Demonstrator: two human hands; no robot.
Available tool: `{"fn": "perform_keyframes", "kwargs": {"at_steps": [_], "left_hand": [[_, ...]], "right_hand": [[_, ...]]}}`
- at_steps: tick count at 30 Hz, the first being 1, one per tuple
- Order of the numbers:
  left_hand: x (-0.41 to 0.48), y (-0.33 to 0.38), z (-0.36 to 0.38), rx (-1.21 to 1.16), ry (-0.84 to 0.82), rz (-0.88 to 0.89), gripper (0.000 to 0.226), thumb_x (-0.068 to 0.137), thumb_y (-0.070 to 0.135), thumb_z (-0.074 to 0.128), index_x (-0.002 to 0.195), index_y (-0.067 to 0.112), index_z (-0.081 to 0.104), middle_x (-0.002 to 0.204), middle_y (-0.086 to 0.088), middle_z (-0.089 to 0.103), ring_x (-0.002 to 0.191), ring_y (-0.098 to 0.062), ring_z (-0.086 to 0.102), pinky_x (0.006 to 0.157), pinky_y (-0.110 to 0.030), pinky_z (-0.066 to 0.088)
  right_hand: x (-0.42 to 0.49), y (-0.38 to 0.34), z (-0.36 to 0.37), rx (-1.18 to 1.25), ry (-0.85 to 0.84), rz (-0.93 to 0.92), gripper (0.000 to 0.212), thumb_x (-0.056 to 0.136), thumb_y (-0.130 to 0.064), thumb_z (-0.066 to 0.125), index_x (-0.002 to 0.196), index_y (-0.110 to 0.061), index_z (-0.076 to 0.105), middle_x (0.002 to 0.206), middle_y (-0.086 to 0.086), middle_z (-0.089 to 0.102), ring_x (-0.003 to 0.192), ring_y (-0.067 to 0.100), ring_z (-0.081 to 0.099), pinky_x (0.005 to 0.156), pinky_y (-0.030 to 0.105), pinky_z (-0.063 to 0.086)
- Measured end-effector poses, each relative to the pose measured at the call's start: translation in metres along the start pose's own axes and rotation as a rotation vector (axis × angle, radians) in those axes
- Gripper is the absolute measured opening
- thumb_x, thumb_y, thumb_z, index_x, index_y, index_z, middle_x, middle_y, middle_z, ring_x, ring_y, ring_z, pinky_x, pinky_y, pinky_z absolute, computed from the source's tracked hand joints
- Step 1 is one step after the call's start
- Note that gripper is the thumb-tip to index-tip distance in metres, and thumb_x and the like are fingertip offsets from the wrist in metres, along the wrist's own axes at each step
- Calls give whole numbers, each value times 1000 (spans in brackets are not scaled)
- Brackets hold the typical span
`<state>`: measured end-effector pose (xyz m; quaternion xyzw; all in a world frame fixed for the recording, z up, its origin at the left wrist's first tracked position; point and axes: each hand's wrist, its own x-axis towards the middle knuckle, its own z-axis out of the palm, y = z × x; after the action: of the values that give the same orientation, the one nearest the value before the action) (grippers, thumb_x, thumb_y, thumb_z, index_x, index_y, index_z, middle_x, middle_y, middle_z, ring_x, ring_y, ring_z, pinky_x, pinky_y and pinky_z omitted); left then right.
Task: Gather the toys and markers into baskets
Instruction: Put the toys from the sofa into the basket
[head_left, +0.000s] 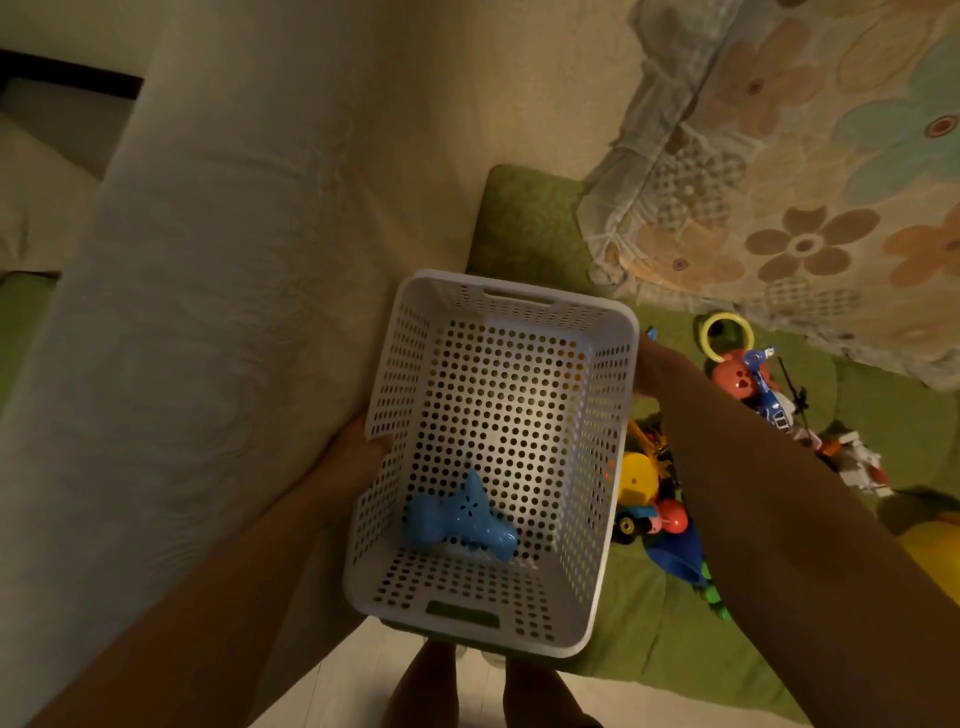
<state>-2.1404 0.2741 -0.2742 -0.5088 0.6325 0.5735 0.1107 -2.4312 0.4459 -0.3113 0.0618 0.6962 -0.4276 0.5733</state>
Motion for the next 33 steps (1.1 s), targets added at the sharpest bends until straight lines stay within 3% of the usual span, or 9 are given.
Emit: {"fn": "perform_keyframes", "kwargs": {"at_steps": [5,9,13,16,21,24,27,31,33], "left_hand": [[-4,4,4,-26,10,-5,40,100,4,36,139,12,43,120,0,51,110,-16,48,92,-32,40],[-5,6,6,-10,29,-10,43,100,5,36,141,14,41,137,-7,49,125,-26,47,99,-38,40],[0,15,13,62,36,-11,43,100,7,36,141,16,41,141,-8,47,126,-28,48,105,-47,40],[8,28,18,96,33,-25,39,100,8,36,138,12,44,134,-10,52,119,-29,52,99,-42,44],[38,40,16,189,10,-77,38,100,14,37,137,10,46,135,-14,51,118,-33,52,101,-48,45],[51,39,16,209,-5,-154,33,99,18,39,129,8,52,126,-17,56,110,-34,57,97,-49,48],[52,34,14,195,-13,-181,28,96,12,42,119,10,58,114,-16,62,98,-32,62,88,-48,54],[49,34,17,204,-22,-181,29,94,3,41,118,5,57,114,-18,61,101,-36,61,89,-50,52],[49,31,17,188,-2,-189,28,92,0,42,115,3,57,110,-17,62,99,-36,62,87,-48,53]], "right_hand": [[21,8,-13,-9,405,-115,20,99,-13,45,96,-16,65,77,7,54,67,20,48,68,34,43],[-4,1,-30,-444,814,-303,9,88,-16,61,95,-19,66,118,12,48,81,27,56,82,35,49],[-40,-14,-43,-317,921,-611,10,90,-15,61,98,-12,65,113,8,38,93,20,56,83,25,47],[-72,-22,-32,-191,896,-795,14,92,-21,61,103,-13,62,117,9,41,79,-5,53,75,16,49],[-106,-1,34,-256,649,-882,16,90,-20,66,102,-26,57,112,2,49,92,11,53,79,23,49],[-99,36,81,-369,387,-709,18,91,-20,65,106,-29,59,115,-1,53,98,15,57,81,29,52],[-82,71,120,-418,274,-555,24,90,-14,63,113,-22,62,118,3,56,104,18,57,87,34,53],[-67,89,153,-274,203,-360,30,94,4,48,121,-5,58,95,0,58,76,3,59,58,7,46],[-59,92,165,-277,170,-314,36,94,4,44,128,-3,53,104,6,58,89,10,62,66,10,46]]}}
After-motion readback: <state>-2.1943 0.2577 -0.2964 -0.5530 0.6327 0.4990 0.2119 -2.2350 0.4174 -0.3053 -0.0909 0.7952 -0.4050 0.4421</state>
